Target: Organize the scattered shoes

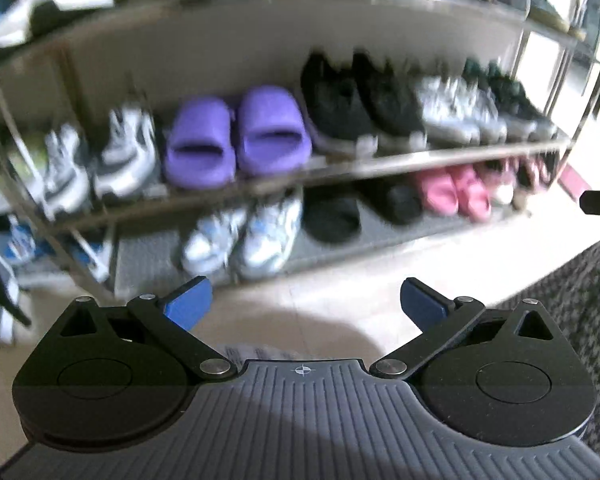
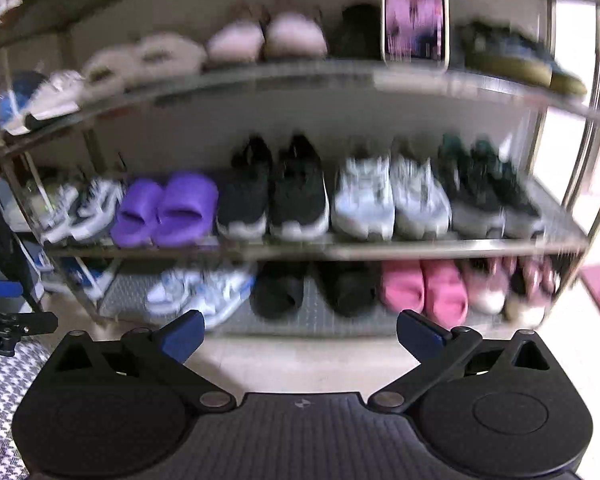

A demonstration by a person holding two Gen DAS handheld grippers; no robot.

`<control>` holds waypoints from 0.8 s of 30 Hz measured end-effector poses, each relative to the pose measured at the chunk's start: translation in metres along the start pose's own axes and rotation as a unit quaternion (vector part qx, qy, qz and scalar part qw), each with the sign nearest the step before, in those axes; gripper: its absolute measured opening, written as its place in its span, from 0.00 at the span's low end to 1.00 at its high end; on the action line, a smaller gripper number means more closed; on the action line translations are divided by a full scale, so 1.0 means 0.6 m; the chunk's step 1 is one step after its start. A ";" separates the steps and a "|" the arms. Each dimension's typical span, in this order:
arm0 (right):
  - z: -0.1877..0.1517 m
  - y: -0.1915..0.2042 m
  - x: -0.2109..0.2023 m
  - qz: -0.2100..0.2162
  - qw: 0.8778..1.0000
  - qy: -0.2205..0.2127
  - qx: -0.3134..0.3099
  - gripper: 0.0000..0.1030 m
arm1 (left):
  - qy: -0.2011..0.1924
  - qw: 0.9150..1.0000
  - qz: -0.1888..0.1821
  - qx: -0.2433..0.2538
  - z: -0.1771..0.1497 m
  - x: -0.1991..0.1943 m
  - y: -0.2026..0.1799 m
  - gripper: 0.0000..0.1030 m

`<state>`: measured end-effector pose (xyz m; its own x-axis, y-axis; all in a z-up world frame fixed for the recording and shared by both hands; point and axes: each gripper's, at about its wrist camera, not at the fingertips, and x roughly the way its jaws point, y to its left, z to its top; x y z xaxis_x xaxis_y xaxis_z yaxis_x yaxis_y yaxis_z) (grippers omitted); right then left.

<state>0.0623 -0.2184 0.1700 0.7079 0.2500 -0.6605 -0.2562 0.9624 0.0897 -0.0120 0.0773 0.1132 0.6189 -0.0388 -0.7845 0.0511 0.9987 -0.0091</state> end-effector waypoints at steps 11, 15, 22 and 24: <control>-0.001 -0.014 0.011 -0.017 0.999 0.007 0.033 0.99 | -0.009 1.000 0.003 -0.011 -0.005 0.000 0.011 1.00; -0.002 -0.019 0.015 -0.024 0.999 0.009 0.045 0.99 | -0.013 1.000 0.009 -0.012 -0.004 -0.002 0.012 1.00; 0.000 -0.005 0.020 -0.060 0.998 0.018 0.021 0.99 | -0.013 1.000 0.008 -0.018 -0.006 -0.006 0.015 1.00; -0.001 0.004 0.021 -0.079 0.997 0.019 0.006 0.99 | -0.012 1.000 0.009 -0.019 -0.006 -0.007 0.016 1.00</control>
<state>0.0701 -0.2128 0.1616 0.7132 0.0906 -0.6950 -0.1354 0.9907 -0.0098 -0.0170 0.0869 0.1142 0.6388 -0.0215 -0.7691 0.0106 0.9998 -0.0191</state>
